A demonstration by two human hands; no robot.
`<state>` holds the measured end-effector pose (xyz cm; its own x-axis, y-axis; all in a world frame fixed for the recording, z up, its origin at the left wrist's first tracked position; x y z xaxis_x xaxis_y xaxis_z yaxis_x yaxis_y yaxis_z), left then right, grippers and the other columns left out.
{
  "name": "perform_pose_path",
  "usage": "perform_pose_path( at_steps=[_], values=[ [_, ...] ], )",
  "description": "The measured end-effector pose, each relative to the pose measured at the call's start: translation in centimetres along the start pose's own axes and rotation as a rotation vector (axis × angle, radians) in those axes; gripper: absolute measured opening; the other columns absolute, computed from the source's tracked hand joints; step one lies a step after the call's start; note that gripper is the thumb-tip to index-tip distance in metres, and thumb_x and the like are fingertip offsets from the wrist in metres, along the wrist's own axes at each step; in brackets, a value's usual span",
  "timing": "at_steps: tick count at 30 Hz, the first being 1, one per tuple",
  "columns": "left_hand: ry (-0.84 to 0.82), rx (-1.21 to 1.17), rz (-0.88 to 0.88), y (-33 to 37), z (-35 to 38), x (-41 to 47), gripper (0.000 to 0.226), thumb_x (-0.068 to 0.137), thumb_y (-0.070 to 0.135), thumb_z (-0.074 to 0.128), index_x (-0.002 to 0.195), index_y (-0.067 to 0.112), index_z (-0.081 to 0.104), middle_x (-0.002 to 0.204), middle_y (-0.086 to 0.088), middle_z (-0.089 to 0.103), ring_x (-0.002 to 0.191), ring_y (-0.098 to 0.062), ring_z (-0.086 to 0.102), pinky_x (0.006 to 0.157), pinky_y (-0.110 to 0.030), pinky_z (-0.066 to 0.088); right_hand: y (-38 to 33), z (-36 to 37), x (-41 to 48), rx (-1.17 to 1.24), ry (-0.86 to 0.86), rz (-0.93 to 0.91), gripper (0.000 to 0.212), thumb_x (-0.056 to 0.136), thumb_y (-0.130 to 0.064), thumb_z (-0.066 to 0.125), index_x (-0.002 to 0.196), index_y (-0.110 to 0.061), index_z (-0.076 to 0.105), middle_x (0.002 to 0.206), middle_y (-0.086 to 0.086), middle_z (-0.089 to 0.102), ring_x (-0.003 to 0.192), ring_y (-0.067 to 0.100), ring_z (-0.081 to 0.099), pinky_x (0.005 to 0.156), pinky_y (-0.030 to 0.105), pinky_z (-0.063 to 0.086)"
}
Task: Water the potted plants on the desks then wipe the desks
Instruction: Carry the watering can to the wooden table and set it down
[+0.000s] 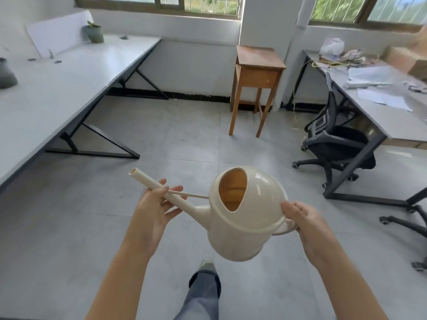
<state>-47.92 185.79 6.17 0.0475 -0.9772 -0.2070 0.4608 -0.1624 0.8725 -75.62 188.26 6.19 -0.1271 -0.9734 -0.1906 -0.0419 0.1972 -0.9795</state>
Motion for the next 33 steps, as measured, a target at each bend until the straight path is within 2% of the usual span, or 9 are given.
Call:
perform_pose_path(
  at_steps=[6, 9, 12, 16, 19, 22, 27, 30, 33],
  values=[
    [-0.040, -0.041, 0.010, 1.5, 4.7, 15.4, 0.029, 0.086, 0.022, 0.049, 0.113, 0.015, 0.043, 0.098, -0.013, 0.062, 0.086, -0.025, 0.064, 0.077, -0.039, 0.050, -3.4, -0.6, 14.2, 0.025, 0.037, -0.057, 0.052, 0.041, -0.053, 0.064, 0.068, -0.009, 0.057, 0.052, -0.010, 0.065, 0.052, -0.001, 0.061, 0.055, 0.013, 0.047],
    [-0.087, -0.031, 0.013, 3.0, 7.9, 22.9, 0.037, 0.076, 0.026, 0.052, 0.111, 0.018, 0.046, 0.099, -0.012, 0.064, 0.087, -0.026, 0.064, 0.076, -0.038, 0.050, -5.8, -1.5, 20.7, 0.007, 0.059, -0.077, 0.053, 0.043, -0.053, 0.063, 0.070, -0.009, 0.057, 0.055, -0.011, 0.067, 0.053, 0.001, 0.064, 0.072, 0.025, 0.044],
    [-0.118, -0.013, 0.005, 4.0, 11.1, 29.6, 0.039, 0.072, 0.028, 0.052, 0.109, 0.018, 0.046, 0.098, -0.012, 0.065, 0.085, -0.024, 0.066, 0.074, -0.036, 0.051, -7.7, -2.9, 27.0, -0.003, 0.080, -0.056, 0.061, 0.040, -0.055, 0.067, 0.075, -0.006, 0.057, 0.056, -0.012, 0.067, 0.053, 0.003, 0.064, 0.072, 0.025, 0.042],
    [-0.134, 0.001, -0.035, 4.0, 14.9, 37.7, 0.041, 0.071, 0.028, 0.053, 0.110, 0.016, 0.046, 0.102, -0.015, 0.063, 0.090, -0.027, 0.064, 0.078, -0.039, 0.051, -9.2, -5.0, 35.3, -0.007, 0.127, -0.050, 0.092, 0.019, -0.077, 0.071, 0.075, -0.005, 0.058, 0.061, -0.008, 0.064, 0.066, 0.008, 0.060, 0.069, 0.021, 0.045],
    [-0.144, 0.015, -0.045, 3.6, 17.4, 43.9, 0.038, 0.071, 0.027, 0.053, 0.107, 0.017, 0.048, 0.103, -0.016, 0.063, 0.092, -0.028, 0.064, 0.079, -0.041, 0.051, -10.0, -6.8, 42.2, 0.015, 0.153, -0.067, 0.092, 0.018, -0.079, 0.070, 0.073, -0.005, 0.060, 0.063, -0.003, 0.063, 0.076, 0.018, 0.055, 0.078, 0.033, 0.043],
    [-0.150, 0.046, -0.018, 3.5, 20.2, 50.1, 0.045, 0.070, 0.027, 0.052, 0.113, 0.015, 0.045, 0.104, -0.016, 0.064, 0.095, -0.027, 0.065, 0.081, -0.041, 0.051, -10.8, -8.6, 49.3, 0.001, 0.119, -0.081, 0.089, 0.022, -0.079, 0.071, 0.072, -0.006, 0.060, 0.061, -0.005, 0.066, 0.072, 0.014, 0.060, 0.079, 0.035, 0.042],
    [-0.115, 0.102, 0.005, 3.4, 25.3, 60.0, 0.056, 0.070, 0.026, 0.052, 0.123, 0.014, 0.039, 0.106, -0.017, 0.065, 0.096, -0.026, 0.065, 0.081, -0.038, 0.051, -12.7, -10.9, 60.3, 0.040, 0.074, -0.076, 0.089, 0.017, -0.076, 0.073, 0.070, -0.005, 0.059, 0.057, -0.005, 0.068, 0.058, 0.001, 0.063, 0.052, 0.014, 0.048],
    [-0.102, 0.112, -0.004, 3.2, 28.4, 65.4, 0.054, 0.070, 0.025, 0.052, 0.121, 0.012, 0.040, 0.105, -0.017, 0.064, 0.098, -0.029, 0.064, 0.082, -0.039, 0.051, -13.7, -12.6, 66.7, 0.037, 0.058, -0.045, 0.088, 0.019, -0.076, 0.072, 0.072, -0.008, 0.059, 0.061, -0.008, 0.070, 0.065, 0.002, 0.064, 0.059, 0.016, 0.047],
    [-0.077, 0.114, -0.002, 3.0, 31.2, 70.8, 0.043, 0.071, 0.025, 0.051, 0.112, 0.014, 0.044, 0.102, -0.017, 0.064, 0.098, -0.030, 0.063, 0.082, -0.040, 0.051, -14.7, -14.5, 72.7, 0.034, 0.046, -0.027, 0.064, 0.034, -0.061, 0.072, 0.071, -0.010, 0.058, 0.057, -0.012, 0.068, 0.068, 0.004, 0.062, 0.067, 0.024, 0.040]
  ],
)
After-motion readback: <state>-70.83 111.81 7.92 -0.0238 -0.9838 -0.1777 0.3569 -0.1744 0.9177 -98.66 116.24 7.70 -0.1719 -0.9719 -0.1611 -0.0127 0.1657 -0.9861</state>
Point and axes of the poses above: each hand's wrist, its own x-axis towards the middle knuckle, its own z-axis out of the palm, y = z × x, the point moved 5 cm from there along x, towards the middle knuckle
